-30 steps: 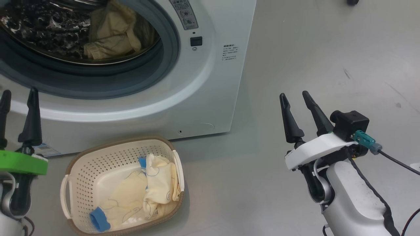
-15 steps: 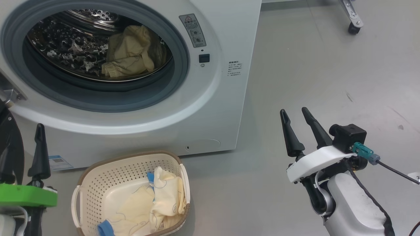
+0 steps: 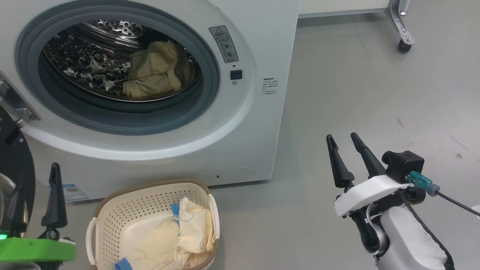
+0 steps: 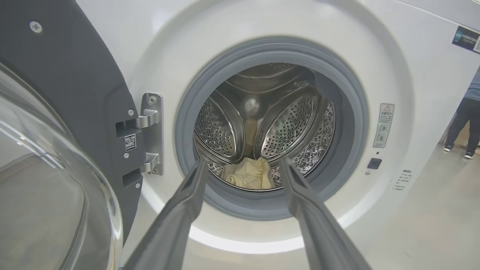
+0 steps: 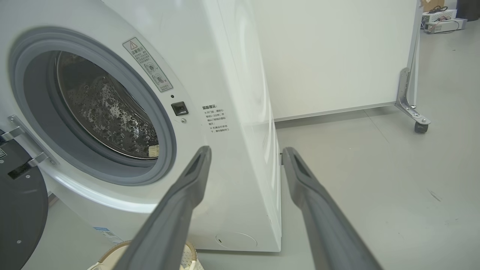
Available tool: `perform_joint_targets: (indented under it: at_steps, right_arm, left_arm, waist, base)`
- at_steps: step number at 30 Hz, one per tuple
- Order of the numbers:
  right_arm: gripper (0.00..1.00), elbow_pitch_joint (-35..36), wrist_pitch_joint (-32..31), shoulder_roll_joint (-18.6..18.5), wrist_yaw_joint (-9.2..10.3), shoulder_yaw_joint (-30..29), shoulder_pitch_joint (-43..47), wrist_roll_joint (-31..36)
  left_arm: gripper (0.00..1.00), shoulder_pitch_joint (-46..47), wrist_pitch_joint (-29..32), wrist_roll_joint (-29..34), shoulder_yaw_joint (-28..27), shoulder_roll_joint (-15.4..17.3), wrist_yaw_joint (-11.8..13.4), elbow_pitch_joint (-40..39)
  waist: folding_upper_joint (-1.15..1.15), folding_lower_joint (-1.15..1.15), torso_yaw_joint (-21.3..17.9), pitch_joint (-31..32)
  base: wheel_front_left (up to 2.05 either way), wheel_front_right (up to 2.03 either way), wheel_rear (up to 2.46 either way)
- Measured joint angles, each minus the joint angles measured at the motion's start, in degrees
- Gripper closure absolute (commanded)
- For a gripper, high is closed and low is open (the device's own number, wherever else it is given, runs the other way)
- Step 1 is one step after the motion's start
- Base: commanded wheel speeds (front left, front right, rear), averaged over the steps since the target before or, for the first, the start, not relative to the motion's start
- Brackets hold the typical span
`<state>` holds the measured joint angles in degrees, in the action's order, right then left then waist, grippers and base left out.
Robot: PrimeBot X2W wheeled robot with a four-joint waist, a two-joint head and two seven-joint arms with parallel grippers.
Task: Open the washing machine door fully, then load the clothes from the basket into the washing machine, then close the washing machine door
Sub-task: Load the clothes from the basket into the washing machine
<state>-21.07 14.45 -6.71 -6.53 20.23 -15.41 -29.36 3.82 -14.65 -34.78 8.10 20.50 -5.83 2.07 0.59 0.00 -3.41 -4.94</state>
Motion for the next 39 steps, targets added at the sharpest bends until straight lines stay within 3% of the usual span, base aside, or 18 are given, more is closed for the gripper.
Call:
perform_joint_targets:
  at_steps: [39]
  right_arm:
    - [0.00,0.58,0.00,-0.51,-0.22,0.85,-0.03,0.01]
  left_arm:
    - [0.00,-6.56,0.00,3.58,-4.16,-2.85,-0.58,-7.44]
  waist:
    - [0.00,0.00,0.21,-1.81]
  base:
    - [0.00,0.00,0.00]
